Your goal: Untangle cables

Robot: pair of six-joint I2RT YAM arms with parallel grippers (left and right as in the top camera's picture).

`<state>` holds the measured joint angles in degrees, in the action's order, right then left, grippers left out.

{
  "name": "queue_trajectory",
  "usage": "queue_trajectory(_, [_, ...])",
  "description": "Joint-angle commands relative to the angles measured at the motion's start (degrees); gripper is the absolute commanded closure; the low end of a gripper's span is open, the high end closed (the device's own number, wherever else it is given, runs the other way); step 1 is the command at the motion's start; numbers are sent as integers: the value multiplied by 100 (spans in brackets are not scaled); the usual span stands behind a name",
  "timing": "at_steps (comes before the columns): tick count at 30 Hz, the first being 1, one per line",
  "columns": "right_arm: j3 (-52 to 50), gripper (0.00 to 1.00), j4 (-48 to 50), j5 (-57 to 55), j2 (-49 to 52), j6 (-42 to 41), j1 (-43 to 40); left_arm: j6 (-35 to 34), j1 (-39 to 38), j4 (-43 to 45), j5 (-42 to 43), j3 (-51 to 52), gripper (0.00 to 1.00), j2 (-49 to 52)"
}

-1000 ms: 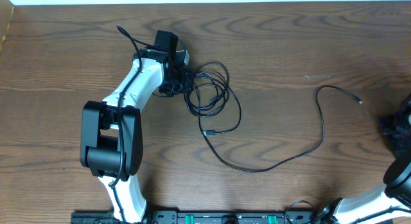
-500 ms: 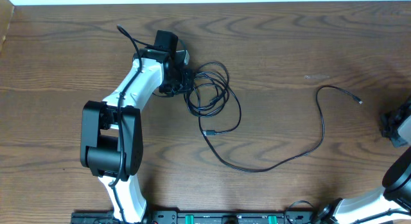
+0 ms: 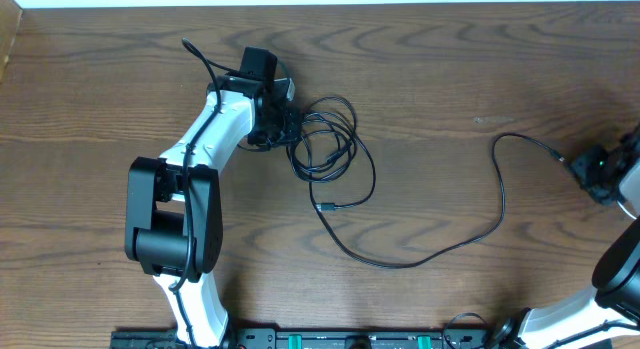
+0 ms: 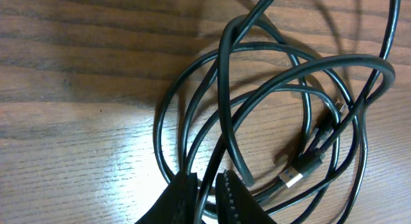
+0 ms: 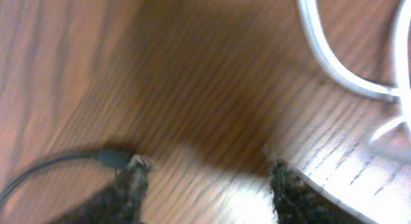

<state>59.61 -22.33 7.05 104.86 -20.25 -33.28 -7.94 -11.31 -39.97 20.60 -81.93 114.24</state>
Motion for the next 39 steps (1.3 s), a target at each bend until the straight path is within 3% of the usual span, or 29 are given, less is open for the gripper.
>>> queue_trajectory(1, [846, 7, -874, 81, 39, 210, 160, -33, 9, -4, -76, 63, 84, 103])
queue_trajectory(2, [1027, 1, -1132, -85, 39, 210, 173, -35, 9, -4, -76, 63, 84, 103])
queue_trajectory(6, [1519, 1, -1751, -1021, 39, 210, 168, -35, 9, -4, -76, 63, 84, 109])
queue_trajectory(10, [1482, 1, -1711, -1613, 81, 210, 105, -35, 9, -4, -74, 63, 83, 109])
queue_trajectory(19, [1246, 1, -997, -1567, 938, 243, -162, -33, 9, -13, -74, 63, 83, 109])
queue_trajectory(23, [1246, 1, -411, -704, 1635, 824, -155, -35, 9, -9, -74, 63, 83, 109])
queue_trajectory(33, [1246, 1, 994, 1648, 2127, 656, 61, -33, 9, 2, -76, 63, 83, 109])
queue_trajectory(39, [1248, 1, 1996, 2015, 2127, 566, 527, -33, 9, 66, -79, 72, 83, 120])
